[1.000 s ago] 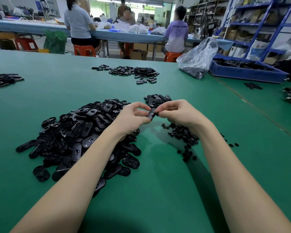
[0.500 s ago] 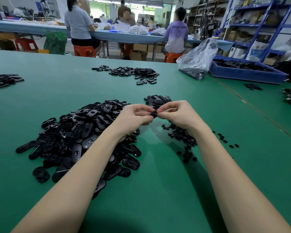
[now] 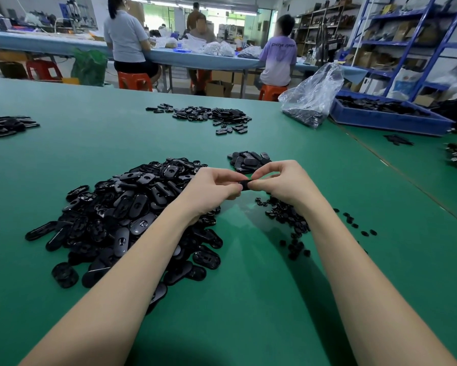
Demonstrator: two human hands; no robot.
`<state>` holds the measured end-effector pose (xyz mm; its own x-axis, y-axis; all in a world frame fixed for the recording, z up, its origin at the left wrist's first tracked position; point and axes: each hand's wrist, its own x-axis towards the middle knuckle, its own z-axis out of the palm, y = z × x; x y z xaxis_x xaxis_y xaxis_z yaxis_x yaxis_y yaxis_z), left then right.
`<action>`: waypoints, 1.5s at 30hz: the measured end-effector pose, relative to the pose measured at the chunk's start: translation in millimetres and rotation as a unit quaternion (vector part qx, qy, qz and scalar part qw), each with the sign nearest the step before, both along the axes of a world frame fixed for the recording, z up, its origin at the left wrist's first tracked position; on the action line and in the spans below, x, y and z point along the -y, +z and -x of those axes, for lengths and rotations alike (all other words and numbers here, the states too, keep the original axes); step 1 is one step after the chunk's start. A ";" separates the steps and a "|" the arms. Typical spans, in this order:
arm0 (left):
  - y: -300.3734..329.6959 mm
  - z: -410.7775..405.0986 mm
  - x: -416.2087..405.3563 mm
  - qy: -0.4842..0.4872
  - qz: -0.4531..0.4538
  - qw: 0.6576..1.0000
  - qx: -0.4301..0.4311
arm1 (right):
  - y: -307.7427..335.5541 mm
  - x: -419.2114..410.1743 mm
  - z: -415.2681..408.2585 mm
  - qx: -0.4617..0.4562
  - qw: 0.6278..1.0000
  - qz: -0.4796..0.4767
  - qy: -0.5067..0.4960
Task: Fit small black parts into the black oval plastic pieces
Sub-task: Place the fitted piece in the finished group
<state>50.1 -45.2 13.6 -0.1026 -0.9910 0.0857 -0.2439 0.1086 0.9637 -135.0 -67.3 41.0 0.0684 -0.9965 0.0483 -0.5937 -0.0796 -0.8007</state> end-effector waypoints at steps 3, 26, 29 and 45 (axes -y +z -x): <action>-1.4 1.5 -0.2 -0.006 0.003 1.000 0.018 | -2.5 0.2 0.9 0.002 1.000 -0.023 -0.015; 2.0 6.9 -2.1 0.029 -0.031 0.999 -0.026 | -7.9 -2.1 0.2 0.065 0.996 -0.039 0.044; 0.6 7.9 -2.5 0.045 -0.024 0.999 -0.014 | -10.1 -2.0 -1.3 0.059 0.997 -0.030 0.044; -8.0 15.7 1.7 0.096 -0.008 0.993 0.066 | -23.4 2.3 -4.6 0.027 1.000 0.002 0.007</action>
<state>34.4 -46.9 5.6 0.0789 -0.9946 0.0672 -0.3819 0.0321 0.9236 -130.4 -69.6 17.7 0.0806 -0.9952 0.0560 -0.5481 -0.0911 -0.8314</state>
